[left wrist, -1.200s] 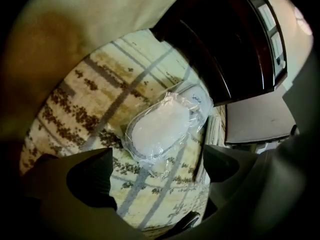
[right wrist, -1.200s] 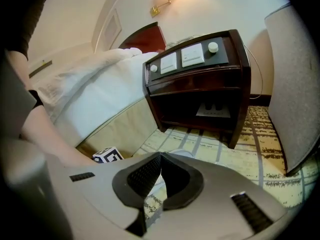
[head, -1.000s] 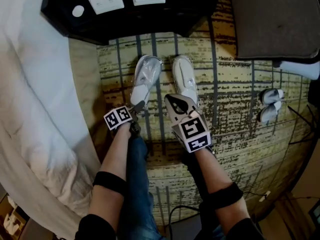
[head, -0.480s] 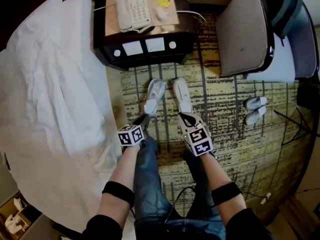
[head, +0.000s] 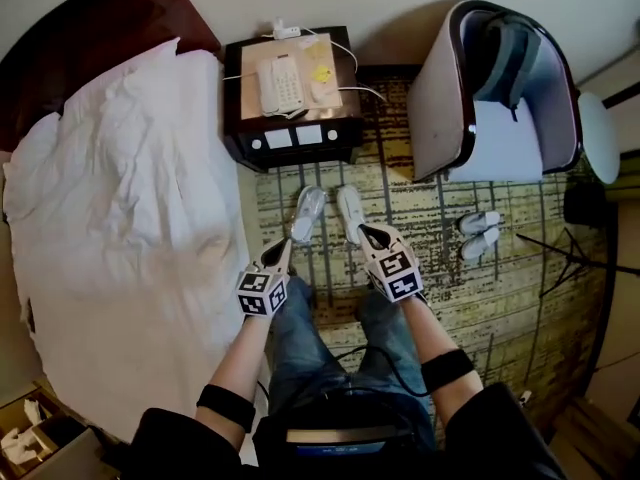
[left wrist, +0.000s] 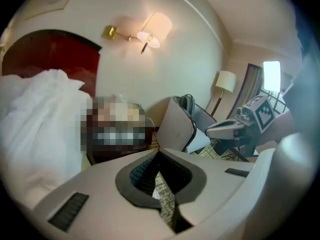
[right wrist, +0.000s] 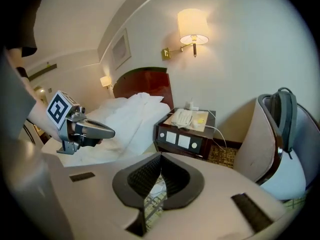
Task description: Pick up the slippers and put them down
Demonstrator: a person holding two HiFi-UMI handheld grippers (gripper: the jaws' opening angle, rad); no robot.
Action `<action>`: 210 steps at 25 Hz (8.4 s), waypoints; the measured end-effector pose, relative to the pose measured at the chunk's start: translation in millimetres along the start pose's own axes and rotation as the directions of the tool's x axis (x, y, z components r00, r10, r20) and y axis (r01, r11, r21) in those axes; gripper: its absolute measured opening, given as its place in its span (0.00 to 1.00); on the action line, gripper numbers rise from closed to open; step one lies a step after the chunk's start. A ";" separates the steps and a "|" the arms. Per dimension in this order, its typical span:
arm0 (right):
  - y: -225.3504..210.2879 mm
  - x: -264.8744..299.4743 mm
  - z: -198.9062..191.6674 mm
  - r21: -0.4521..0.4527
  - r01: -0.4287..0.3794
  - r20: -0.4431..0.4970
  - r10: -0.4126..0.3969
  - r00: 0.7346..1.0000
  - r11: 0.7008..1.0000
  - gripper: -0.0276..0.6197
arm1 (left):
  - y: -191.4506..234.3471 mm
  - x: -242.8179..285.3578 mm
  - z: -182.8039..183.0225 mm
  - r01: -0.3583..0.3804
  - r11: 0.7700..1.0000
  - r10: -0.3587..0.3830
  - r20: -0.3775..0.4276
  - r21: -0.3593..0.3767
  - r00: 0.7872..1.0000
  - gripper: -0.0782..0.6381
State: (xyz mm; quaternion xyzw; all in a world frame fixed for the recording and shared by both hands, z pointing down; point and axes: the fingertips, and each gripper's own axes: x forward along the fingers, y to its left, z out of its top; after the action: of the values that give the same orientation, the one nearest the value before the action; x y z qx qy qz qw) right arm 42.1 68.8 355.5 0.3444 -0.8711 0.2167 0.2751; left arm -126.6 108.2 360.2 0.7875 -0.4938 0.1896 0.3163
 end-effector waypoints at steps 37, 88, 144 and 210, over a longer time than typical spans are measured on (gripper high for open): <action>-6.8 -170.3 62.1 0.049 0.108 0.134 -0.114 0.984 0.993 0.05 | -86.2 -149.5 148.1 -0.078 0.978 0.027 0.253 0.196 0.967 0.11; -93.7 14.6 -188.6 0.561 0.115 -0.065 -0.095 0.993 0.820 0.44 | -53.4 49.7 41.8 0.166 0.880 -0.181 -0.008 0.444 0.983 0.11; -154.4 424.5 -593.2 0.744 -0.242 0.033 0.327 0.944 0.622 0.23 | 69.6 469.7 -350.0 0.228 0.903 -0.202 -0.108 0.364 0.973 0.11; -283.2 582.9 -240.4 0.591 0.135 0.144 -0.268 0.953 0.796 0.24 | 247.2 453.8 -198.3 -0.086 0.931 -0.002 0.243 0.354 0.970 0.11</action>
State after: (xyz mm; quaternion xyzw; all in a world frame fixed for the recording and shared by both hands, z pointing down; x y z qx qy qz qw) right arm -31.3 -264.6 956.5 0.5242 -0.7480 0.3989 0.0819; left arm -145.9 -131.5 858.7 0.8385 -0.5016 0.1879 0.0996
